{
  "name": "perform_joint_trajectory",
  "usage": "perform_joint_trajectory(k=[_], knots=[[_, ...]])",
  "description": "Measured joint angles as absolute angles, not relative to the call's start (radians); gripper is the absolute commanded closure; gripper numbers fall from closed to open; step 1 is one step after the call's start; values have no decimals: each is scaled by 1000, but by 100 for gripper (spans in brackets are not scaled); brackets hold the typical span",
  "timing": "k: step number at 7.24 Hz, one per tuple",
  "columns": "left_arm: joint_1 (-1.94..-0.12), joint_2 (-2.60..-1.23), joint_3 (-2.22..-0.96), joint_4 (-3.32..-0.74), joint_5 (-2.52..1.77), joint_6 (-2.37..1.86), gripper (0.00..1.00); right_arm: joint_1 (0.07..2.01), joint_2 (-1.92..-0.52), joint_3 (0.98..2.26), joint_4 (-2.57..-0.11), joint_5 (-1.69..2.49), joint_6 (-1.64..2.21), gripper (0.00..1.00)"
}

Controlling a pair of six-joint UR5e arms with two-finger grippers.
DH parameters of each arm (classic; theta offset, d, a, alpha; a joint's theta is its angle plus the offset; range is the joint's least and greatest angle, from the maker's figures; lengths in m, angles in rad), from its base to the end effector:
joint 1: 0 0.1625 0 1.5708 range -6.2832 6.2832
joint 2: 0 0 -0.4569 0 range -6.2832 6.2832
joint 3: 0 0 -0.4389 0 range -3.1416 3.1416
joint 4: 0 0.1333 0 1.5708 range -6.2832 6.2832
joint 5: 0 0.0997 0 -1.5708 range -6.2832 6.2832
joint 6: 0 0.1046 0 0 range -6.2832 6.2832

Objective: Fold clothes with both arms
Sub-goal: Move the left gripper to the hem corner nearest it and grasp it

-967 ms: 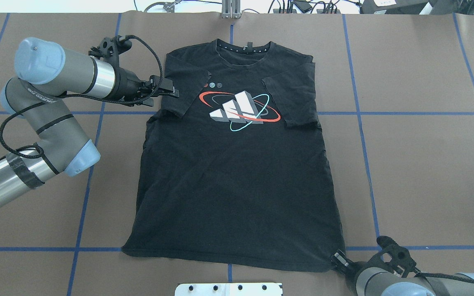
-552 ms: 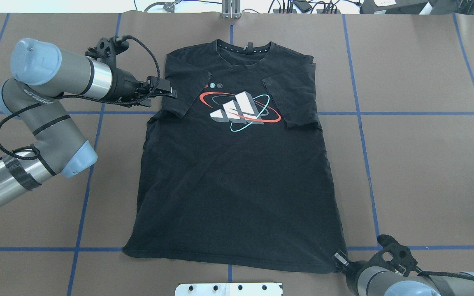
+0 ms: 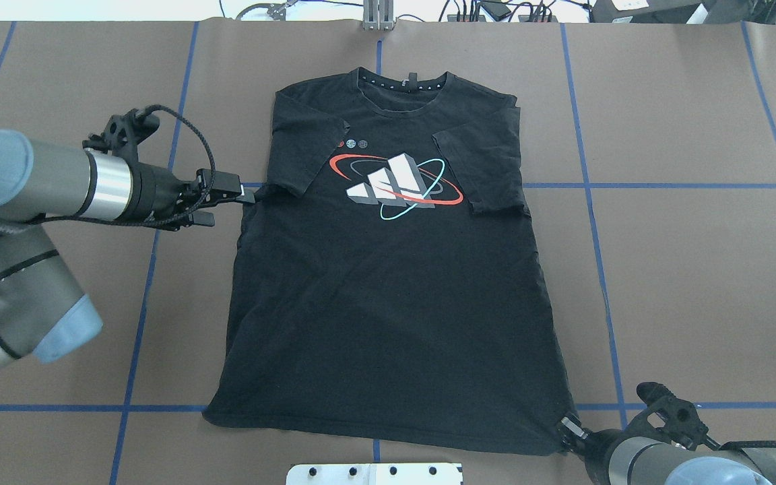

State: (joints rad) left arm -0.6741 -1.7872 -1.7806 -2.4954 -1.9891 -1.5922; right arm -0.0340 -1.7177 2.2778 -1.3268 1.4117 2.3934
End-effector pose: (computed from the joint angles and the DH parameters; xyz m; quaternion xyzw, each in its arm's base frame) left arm 0.4221 -0.4534 0.3509 0.0426 0.6313 -0.1381 0.7620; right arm -0.4533 -0.1345 0.3812 -0.0955 -0.3852 0.3811 0.8350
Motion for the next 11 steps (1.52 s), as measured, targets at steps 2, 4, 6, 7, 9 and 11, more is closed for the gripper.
perform_joint_trajectory(k=[2,4,6,7,9,11], knots=[[-452,-1622,-1982,-2395,-1780,-1714,1,-30,-1716,2283,-1327,1414,2391,100],[-199,-1525,-2049,-2352,-1515,-1768,2,-25,-1713,2283,-1327,1415,2386,100],[-61,-1485,-2082,-2284,-1322,-1723,2,-22,-1712,2283,-1328,1416,2379,100],[-37,-1479,-2099,-2267,-1254,-1665,3,-22,-1711,2283,-1328,1416,2377,100],[5,-1462,-2101,-2266,-1094,-1534,3,-21,-1712,2282,-1328,1416,2374,100],[62,-1448,-2054,-2328,-1009,-1491,4,-22,-1712,2281,-1328,1416,2372,100]])
